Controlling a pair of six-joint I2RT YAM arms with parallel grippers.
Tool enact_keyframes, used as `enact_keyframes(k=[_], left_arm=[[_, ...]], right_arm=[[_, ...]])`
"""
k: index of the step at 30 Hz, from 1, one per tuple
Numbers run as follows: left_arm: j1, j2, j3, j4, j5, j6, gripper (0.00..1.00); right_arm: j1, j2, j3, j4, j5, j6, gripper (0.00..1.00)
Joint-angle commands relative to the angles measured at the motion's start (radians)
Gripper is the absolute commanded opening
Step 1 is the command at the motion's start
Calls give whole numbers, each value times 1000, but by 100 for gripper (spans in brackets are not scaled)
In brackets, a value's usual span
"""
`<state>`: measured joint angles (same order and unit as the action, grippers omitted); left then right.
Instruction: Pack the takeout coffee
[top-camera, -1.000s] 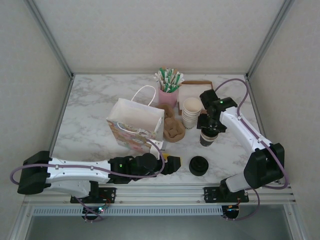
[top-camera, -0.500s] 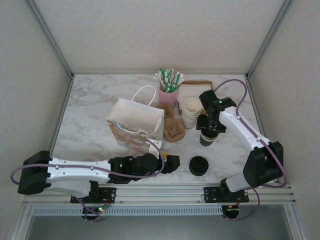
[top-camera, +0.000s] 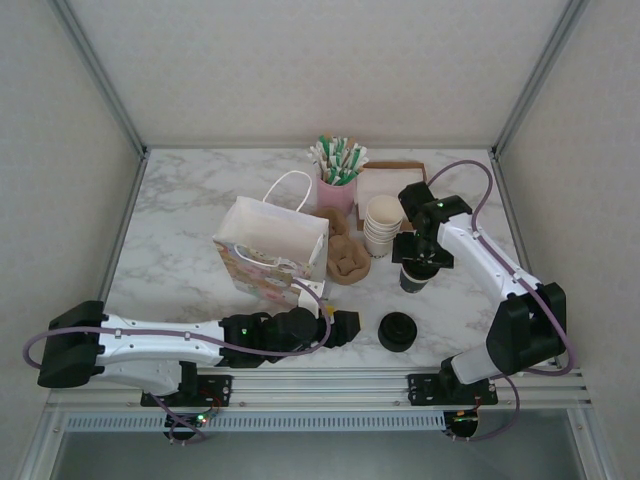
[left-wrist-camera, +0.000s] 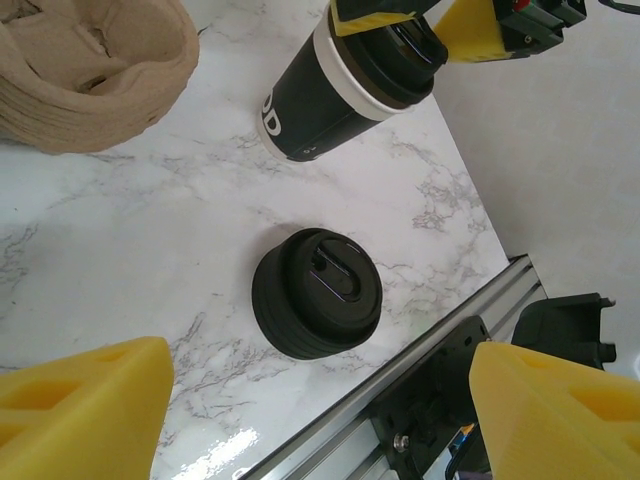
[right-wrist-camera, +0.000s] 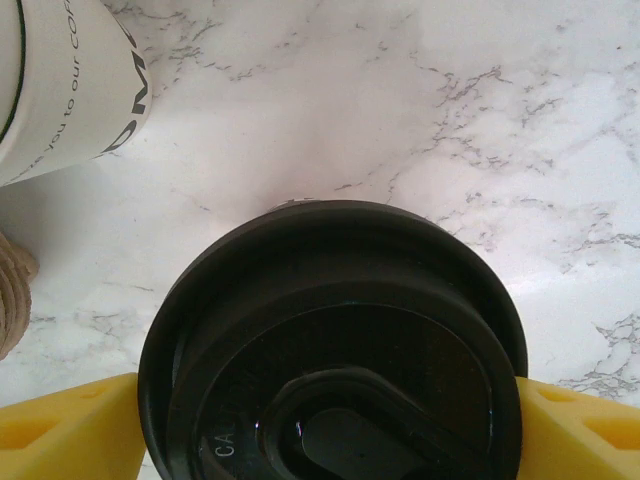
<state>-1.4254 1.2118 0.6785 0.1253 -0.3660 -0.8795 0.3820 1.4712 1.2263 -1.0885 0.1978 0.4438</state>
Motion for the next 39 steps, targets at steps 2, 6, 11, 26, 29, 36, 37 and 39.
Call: enact_keyframes(k=[2,6,11,26,29,36,37,39], left_arm=[[-9,11,13,-24,-28,-9,78],[-8,13,14,-27,-30,-10,78],[-9,10,15,-24,-28,-10,79],[-9,8,33,-16,-30,3,79],[-8,13,39,-12,-30,8,79],[-9,12,41,-19,-30,7,79],[-9,13,38,-16,-31,5,78],[-9,14,36,-11,-33,4,79]], right_arm=[[-2,5,-8,-21,-3,-9,91],[-2,3,-7,-20,-7,-7,94],[-3,-23,4,-20,-12,-5,97],[-9,-120,-25,4,8,5,84],[-11,-111,-30,21,3,2,85],[-32,-105,-49,29,-1,3,85],[-32,-107,-54,35,-4,3,85],[-35,-108,-66,45,-13,4,85]])
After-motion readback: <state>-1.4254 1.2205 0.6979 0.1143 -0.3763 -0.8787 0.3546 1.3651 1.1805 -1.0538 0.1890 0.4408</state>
